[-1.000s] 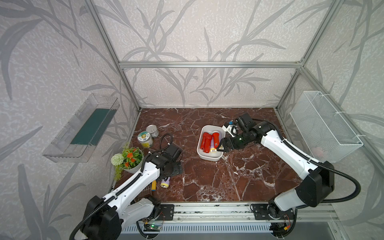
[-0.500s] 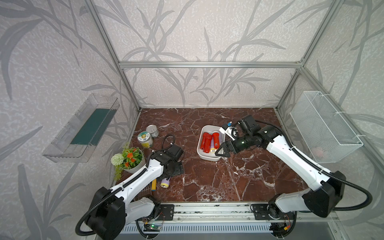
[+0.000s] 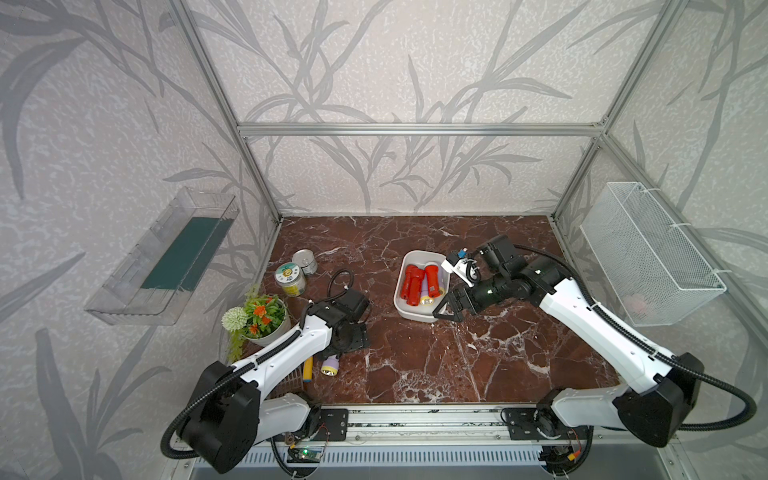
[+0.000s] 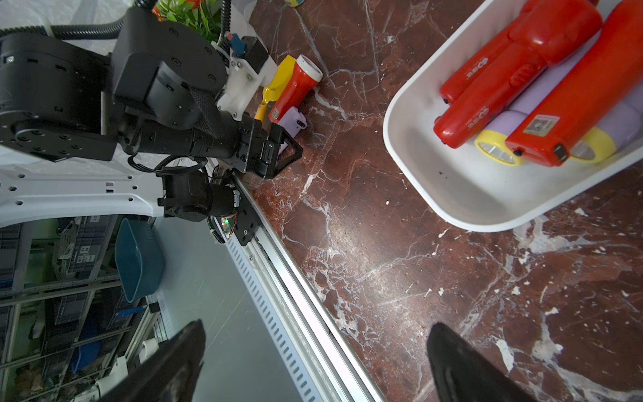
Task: Put the flashlights into the storage boxes
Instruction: Pick up the flashlight from the center of the board.
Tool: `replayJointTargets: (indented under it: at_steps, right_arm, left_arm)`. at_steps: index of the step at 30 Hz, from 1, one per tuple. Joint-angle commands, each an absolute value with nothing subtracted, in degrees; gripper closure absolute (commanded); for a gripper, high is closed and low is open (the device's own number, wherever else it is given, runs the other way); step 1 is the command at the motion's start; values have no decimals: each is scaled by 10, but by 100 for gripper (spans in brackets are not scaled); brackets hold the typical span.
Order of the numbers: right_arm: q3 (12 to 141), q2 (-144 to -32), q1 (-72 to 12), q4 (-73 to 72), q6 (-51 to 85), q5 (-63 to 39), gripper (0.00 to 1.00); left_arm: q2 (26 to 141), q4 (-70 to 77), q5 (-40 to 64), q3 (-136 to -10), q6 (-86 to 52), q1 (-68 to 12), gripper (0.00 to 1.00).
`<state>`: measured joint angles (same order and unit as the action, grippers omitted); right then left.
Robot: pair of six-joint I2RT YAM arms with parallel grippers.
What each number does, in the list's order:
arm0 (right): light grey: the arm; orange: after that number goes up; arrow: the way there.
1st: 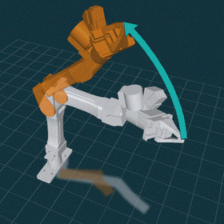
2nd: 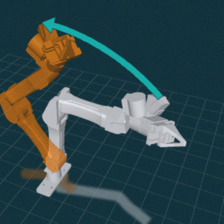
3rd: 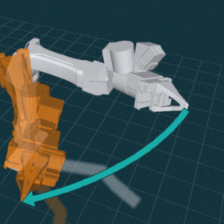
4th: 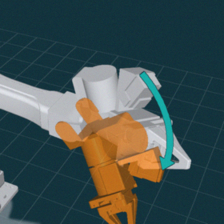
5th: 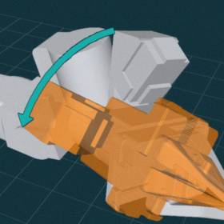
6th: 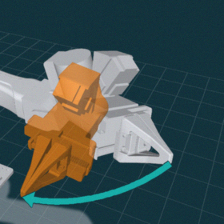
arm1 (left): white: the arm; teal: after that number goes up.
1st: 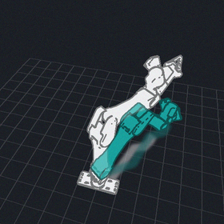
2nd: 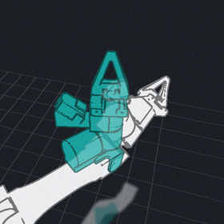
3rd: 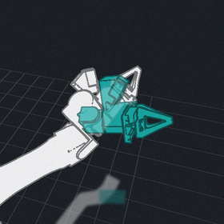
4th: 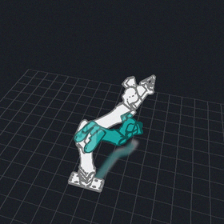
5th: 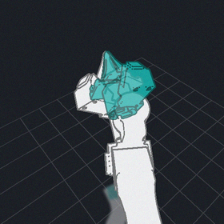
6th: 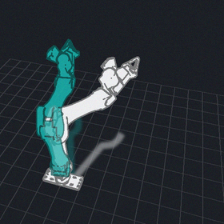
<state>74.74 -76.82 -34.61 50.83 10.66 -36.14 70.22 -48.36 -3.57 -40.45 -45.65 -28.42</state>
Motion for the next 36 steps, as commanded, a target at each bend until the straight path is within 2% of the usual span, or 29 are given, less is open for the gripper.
replayJointTargets:
  at_steps: [1,6,14,17,22,28,36]
  right_arm:
    - [752,-758,-355,513,104,-350,1]
    - [753,-755,-357,512,107,-339,1]
    - [741,-748,-359,506,124,-324,1]
    - [745,-751,-360,506,127,-319,1]
    - [763,-765,-364,516,121,-315,1]
    - [770,-769,-370,524,121,-307,1]
    - [784,-773,-369,530,119,-287,1]
  left_arm:
    - [714,-488,-56,-399,-464,-285,5]
    - [748,-475,-49,-401,-455,-285,7]
    - [747,-458,-35,-385,-452,-285,18]
    - [750,-445,-31,-377,-450,-284,26]
    - [781,-425,-21,-378,-444,-285,48]
    - [800,-406,-13,-376,-440,-285,66]
    - [824,-417,-13,-409,-419,-285,76]
